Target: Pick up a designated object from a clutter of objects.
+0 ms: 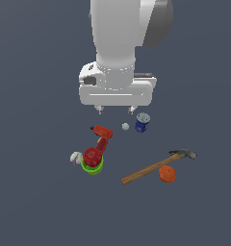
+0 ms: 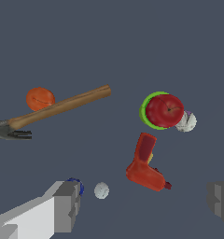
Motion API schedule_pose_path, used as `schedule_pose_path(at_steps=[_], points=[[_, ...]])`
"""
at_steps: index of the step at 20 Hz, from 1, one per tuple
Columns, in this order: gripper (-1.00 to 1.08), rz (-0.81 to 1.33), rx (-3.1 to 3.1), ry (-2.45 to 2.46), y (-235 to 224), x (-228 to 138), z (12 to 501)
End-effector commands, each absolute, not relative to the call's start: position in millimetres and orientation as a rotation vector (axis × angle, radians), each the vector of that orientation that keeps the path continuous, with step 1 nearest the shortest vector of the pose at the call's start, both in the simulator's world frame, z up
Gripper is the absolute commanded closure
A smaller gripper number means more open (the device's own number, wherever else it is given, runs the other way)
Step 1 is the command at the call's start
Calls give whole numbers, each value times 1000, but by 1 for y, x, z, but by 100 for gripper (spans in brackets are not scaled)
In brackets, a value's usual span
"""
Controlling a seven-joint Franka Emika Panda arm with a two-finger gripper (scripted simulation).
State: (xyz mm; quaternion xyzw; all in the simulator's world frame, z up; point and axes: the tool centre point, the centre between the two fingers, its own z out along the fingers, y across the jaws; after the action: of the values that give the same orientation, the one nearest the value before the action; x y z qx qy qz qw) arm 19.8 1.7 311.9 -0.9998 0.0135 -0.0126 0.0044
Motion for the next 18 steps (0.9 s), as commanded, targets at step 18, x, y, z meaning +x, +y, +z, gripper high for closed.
schedule_pose_path(at_steps=[18], points=[[-92,-20,-3140,247,120,109,209]])
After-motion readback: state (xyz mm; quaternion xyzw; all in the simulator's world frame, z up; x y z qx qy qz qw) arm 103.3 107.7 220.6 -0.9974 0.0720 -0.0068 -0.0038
